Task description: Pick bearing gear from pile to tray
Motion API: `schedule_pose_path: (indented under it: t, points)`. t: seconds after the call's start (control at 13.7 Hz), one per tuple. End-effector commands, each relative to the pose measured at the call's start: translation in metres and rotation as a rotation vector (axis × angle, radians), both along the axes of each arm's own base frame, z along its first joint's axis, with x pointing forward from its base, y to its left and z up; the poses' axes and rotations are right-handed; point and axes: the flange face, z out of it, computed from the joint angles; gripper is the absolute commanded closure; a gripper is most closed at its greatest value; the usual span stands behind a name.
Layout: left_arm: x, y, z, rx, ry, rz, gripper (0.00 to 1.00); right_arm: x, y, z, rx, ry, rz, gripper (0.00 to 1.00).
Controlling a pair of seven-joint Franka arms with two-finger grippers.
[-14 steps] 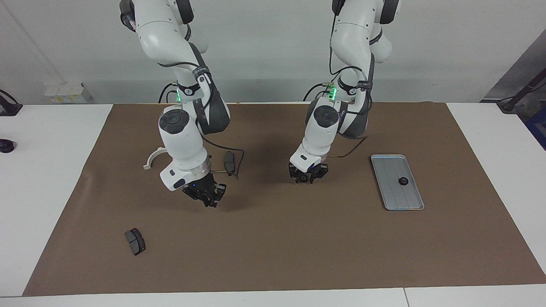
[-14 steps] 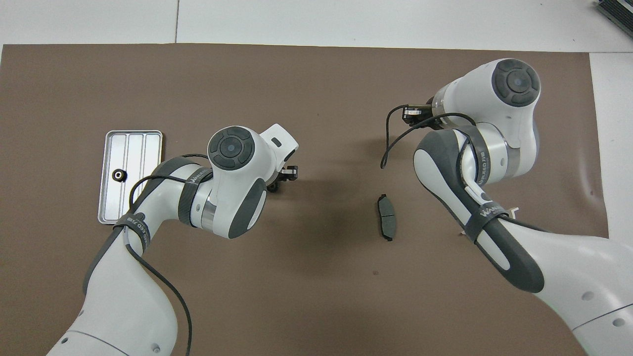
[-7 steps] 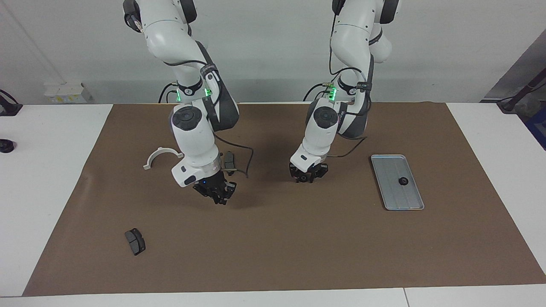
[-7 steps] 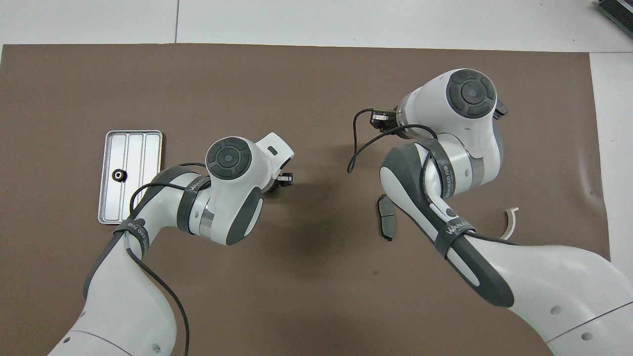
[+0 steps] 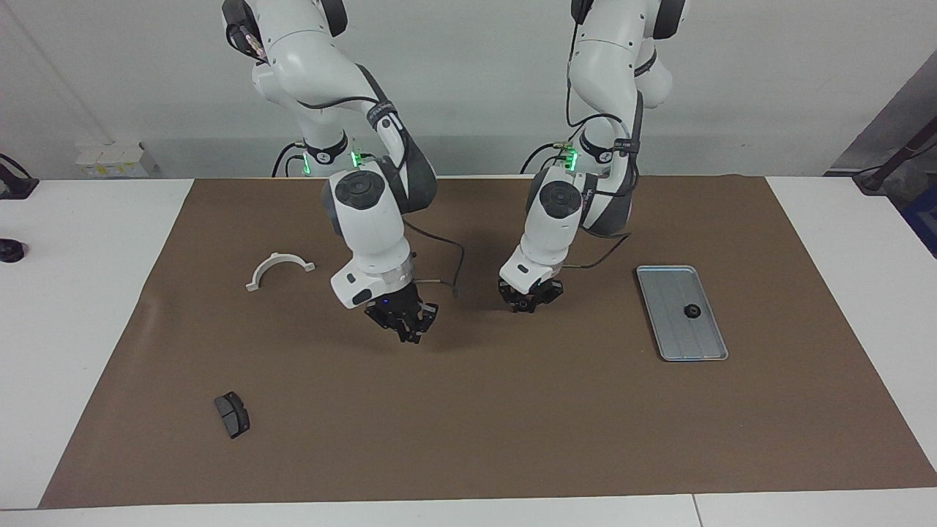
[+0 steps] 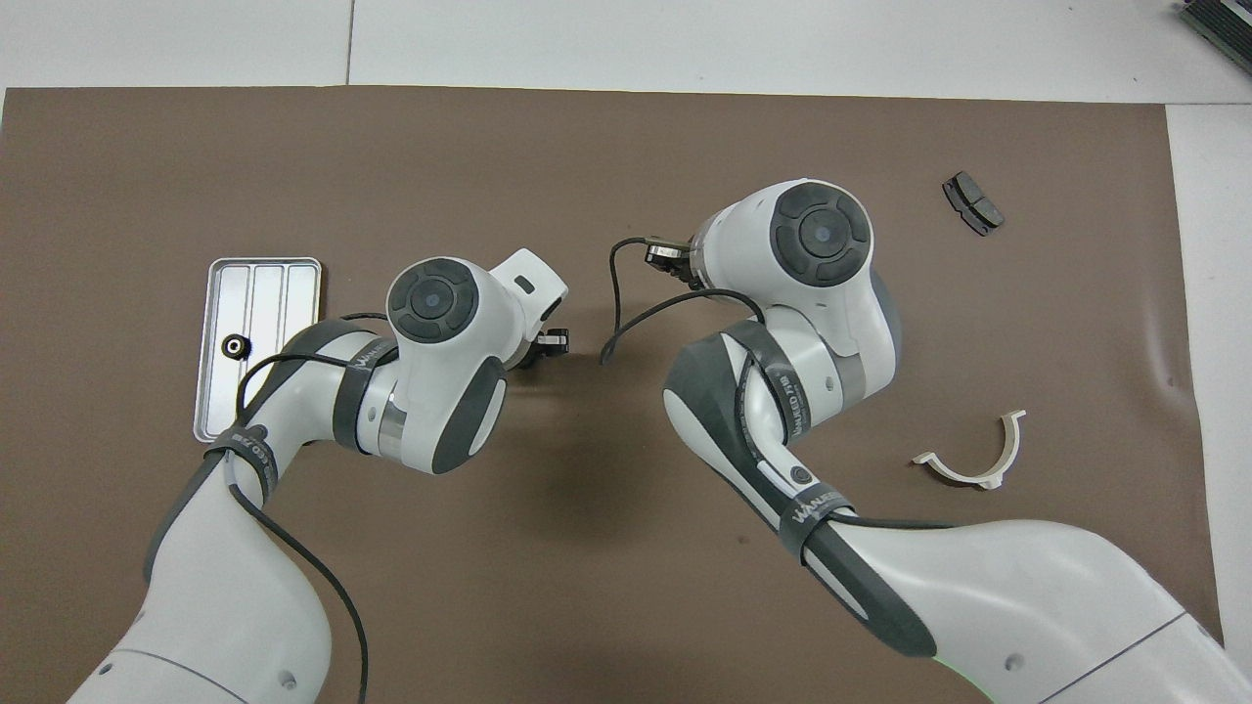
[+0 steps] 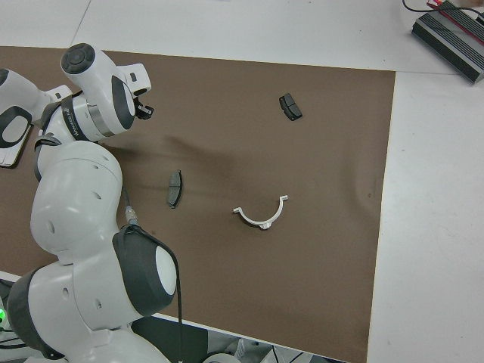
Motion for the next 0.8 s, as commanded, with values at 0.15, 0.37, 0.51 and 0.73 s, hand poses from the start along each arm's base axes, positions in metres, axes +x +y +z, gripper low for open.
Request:
schedule_pose_path:
  t: [0.15, 0.37, 0.51, 0.73]
  points:
    - [0.056, 0.145, 0.026, 0.007, -0.022, 0.066, 0.83, -0.027, 0.077, -0.030, 0.033, 0.014, -0.013, 1.00]
    - [0.057, 0.223, 0.019, 0.025, 0.033, -0.021, 0.83, -0.059, 0.118, -0.057, -0.014, 0.036, 0.069, 1.00]
    - [0.046, 0.250, 0.008, 0.027, 0.053, -0.067, 0.83, -0.067, 0.121, -0.070, -0.053, 0.033, 0.102, 1.00]
    - [0.030, 0.262, -0.004, 0.027, 0.076, -0.118, 0.63, -0.073, 0.120, -0.077, -0.085, 0.051, 0.117, 0.25]
